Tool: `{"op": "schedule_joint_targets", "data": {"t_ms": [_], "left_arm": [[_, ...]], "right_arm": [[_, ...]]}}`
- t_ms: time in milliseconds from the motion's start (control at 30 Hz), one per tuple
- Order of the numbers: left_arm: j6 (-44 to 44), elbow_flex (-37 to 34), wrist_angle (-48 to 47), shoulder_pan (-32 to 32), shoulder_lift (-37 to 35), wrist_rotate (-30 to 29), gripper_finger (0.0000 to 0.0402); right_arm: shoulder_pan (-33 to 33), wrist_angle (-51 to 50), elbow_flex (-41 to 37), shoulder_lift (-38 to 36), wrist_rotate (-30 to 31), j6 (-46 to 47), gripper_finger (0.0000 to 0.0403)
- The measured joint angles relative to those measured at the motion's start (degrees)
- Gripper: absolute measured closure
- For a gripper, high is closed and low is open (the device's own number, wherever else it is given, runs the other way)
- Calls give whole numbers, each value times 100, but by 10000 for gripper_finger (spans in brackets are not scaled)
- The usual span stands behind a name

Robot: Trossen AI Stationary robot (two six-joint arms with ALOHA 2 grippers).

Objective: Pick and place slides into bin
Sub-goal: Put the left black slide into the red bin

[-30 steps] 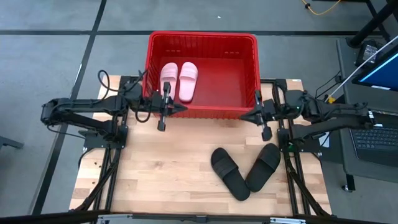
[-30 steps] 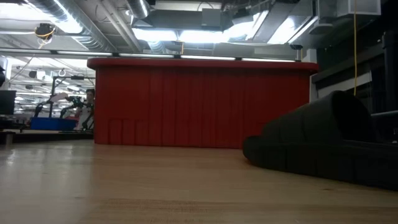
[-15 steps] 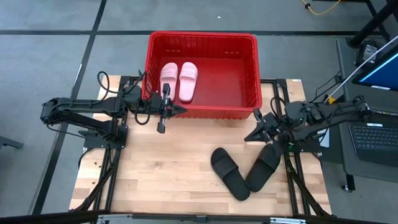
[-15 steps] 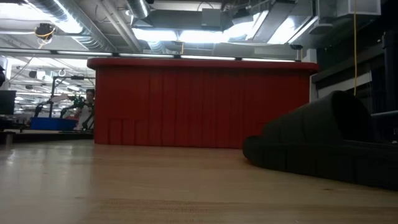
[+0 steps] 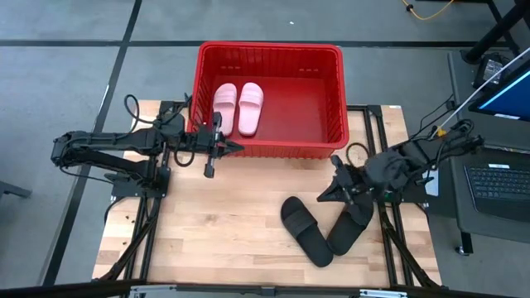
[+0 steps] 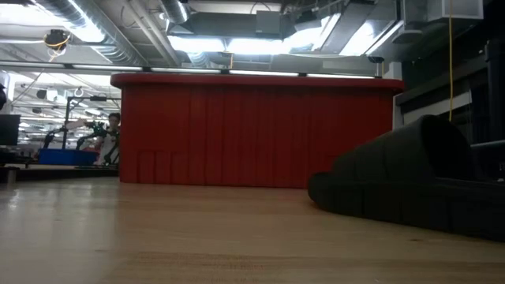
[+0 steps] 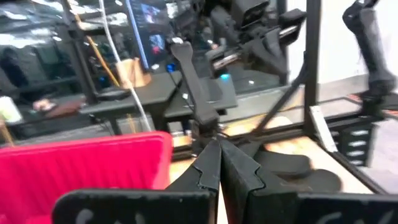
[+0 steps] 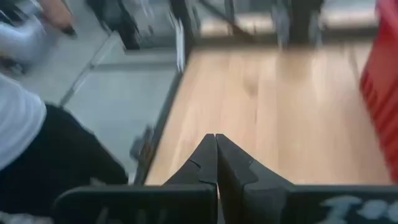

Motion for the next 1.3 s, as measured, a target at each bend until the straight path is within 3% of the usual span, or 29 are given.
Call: {"op": "schedule_joint_targets", "data": {"t_ms": [167,400,767,1133,1300], "left_arm": [[-102,0,-528,-3,-391,678,399],[-213,0,-1283,0,-868,746,400],[-147,0,-1630,0,-1032,746,399],[-148,0,-1732,-2,-1028,836,400],[-147,0,-1716,-7,-1028,842,399]], "right_arm": [[93,-1321,772,727,-15,822,397],[320,-2427,1291,1443,-200,1829,395],[495,-2527,1262,1644,125,2410,394],[532,-2670,1256,1917,214,2403,395],[881,-2594,1081,1879,800,2666,398]]}}
